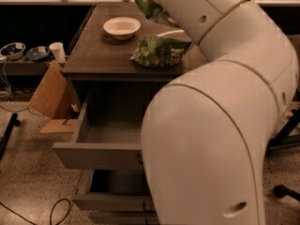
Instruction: Pick green rice chip bag from top drawer and place on counter
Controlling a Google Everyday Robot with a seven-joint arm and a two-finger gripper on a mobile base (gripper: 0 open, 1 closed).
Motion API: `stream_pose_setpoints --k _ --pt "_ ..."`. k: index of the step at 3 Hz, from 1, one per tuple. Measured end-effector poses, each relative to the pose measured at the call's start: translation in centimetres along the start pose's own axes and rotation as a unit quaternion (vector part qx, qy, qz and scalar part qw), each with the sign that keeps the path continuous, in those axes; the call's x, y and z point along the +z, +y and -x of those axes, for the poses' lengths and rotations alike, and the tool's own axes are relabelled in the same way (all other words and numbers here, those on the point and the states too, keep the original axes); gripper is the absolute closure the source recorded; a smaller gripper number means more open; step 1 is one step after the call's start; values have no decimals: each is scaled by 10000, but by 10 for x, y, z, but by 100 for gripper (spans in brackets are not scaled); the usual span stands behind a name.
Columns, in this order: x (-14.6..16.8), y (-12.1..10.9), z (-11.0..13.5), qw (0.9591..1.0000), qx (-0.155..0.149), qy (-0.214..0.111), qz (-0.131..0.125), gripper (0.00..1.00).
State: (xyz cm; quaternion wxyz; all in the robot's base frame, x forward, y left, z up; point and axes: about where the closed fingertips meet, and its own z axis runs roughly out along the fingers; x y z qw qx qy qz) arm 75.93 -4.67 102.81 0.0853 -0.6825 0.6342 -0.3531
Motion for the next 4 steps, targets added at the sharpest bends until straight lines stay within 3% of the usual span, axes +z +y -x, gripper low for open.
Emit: stream_pose_setpoints --k 2,3,4 --pt "23 9 -11 9967 -800 129 -95 100" --pt "30 21 -13 9917 -1239 203 -290 100" --pt "40 33 -12 9884 -1440 271 -408 100"
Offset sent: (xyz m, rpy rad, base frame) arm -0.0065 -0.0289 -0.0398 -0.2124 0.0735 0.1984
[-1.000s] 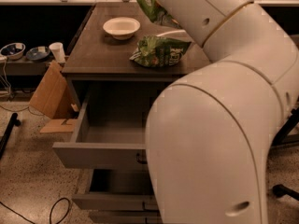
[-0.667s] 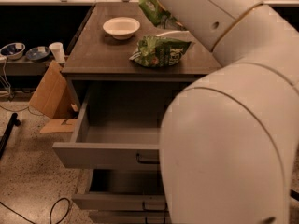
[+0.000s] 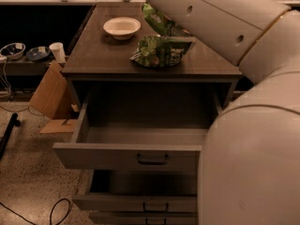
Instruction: Pick green rice chip bag from top drawer and place on counter
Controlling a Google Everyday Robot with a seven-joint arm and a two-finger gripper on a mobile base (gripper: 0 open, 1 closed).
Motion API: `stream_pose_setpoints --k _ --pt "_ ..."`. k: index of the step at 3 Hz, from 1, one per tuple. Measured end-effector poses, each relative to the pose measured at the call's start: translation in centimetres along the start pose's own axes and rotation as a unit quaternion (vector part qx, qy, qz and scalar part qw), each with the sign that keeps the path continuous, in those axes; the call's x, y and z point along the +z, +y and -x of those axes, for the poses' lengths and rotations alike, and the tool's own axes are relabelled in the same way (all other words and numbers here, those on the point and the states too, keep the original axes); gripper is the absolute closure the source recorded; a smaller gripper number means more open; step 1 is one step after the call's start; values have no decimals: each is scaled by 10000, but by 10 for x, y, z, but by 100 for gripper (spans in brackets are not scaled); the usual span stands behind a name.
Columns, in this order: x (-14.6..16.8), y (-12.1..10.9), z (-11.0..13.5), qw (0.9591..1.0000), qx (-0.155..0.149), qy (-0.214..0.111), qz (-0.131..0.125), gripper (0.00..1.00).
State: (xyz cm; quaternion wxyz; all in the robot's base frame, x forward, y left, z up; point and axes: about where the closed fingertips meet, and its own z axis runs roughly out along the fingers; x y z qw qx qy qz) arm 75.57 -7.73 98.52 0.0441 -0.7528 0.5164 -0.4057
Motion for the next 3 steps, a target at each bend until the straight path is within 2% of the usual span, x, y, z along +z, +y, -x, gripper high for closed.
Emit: stream_pose_setpoints --k 1,3 --pt "7 4 0 10000 78 57 18 100" --pt "7 -9 -15 9977 649 151 112 100"
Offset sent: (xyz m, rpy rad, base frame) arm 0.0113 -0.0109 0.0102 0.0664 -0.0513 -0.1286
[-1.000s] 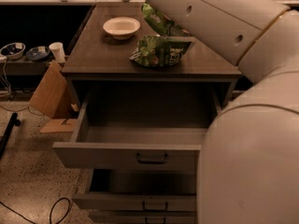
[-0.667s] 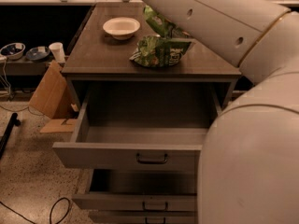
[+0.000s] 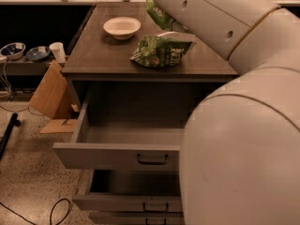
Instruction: Pick green rice chip bag from top drawer and place on counter
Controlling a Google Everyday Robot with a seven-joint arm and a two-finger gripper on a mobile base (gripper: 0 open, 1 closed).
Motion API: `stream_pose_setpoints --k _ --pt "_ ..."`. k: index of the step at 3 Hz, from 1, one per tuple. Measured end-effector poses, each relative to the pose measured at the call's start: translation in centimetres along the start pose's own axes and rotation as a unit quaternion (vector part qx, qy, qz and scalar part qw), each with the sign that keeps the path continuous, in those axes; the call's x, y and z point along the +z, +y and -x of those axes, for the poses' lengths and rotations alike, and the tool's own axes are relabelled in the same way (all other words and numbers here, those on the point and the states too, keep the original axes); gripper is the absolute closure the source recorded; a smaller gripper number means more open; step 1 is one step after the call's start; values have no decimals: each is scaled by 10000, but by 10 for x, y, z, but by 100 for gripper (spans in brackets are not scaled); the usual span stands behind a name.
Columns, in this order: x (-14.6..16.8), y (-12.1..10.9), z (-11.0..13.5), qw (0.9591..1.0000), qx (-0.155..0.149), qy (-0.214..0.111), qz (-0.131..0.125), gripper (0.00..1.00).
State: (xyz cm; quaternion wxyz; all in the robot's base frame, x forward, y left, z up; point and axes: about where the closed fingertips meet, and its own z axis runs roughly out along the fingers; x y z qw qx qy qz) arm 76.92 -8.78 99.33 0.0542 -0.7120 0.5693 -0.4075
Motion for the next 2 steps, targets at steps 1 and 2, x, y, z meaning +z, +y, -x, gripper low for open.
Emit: stream_pose_setpoints --k 1,2 --pt "8 -10 2 9999 128 -14 82 100" --pt "30 -12 10 9990 342 -118 277 100"
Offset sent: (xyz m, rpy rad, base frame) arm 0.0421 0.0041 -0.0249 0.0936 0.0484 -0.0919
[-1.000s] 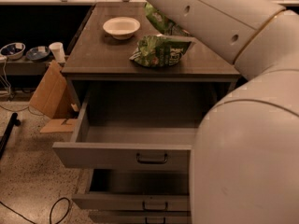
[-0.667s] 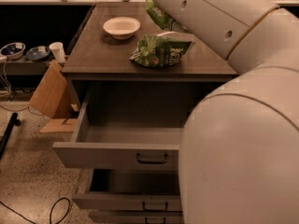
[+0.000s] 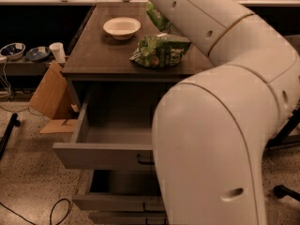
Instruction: Pick green rice chip bag from top drawer and place on counter
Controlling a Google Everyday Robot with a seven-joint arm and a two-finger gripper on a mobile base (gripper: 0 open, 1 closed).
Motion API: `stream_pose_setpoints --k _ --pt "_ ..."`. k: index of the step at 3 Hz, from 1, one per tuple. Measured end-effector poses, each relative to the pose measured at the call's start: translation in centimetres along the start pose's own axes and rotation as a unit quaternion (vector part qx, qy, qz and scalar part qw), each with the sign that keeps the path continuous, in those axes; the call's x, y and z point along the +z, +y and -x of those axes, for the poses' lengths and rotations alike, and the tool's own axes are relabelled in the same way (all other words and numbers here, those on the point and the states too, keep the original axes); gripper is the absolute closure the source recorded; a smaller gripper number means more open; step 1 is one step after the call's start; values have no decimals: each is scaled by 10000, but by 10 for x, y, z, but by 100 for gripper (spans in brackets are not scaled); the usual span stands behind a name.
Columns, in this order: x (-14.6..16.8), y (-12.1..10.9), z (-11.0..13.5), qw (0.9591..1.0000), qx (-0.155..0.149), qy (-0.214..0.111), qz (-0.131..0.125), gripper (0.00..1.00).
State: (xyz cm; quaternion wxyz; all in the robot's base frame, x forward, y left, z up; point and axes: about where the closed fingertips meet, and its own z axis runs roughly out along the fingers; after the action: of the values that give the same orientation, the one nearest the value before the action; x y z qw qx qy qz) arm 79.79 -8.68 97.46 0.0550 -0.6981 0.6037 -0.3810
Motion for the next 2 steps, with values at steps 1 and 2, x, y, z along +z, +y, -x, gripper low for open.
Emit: stream_pose_setpoints --k 1,2 --pt "15 1 5 9999 99 -69 115 100" --pt "24 1 8 9997 129 -104 171 100"
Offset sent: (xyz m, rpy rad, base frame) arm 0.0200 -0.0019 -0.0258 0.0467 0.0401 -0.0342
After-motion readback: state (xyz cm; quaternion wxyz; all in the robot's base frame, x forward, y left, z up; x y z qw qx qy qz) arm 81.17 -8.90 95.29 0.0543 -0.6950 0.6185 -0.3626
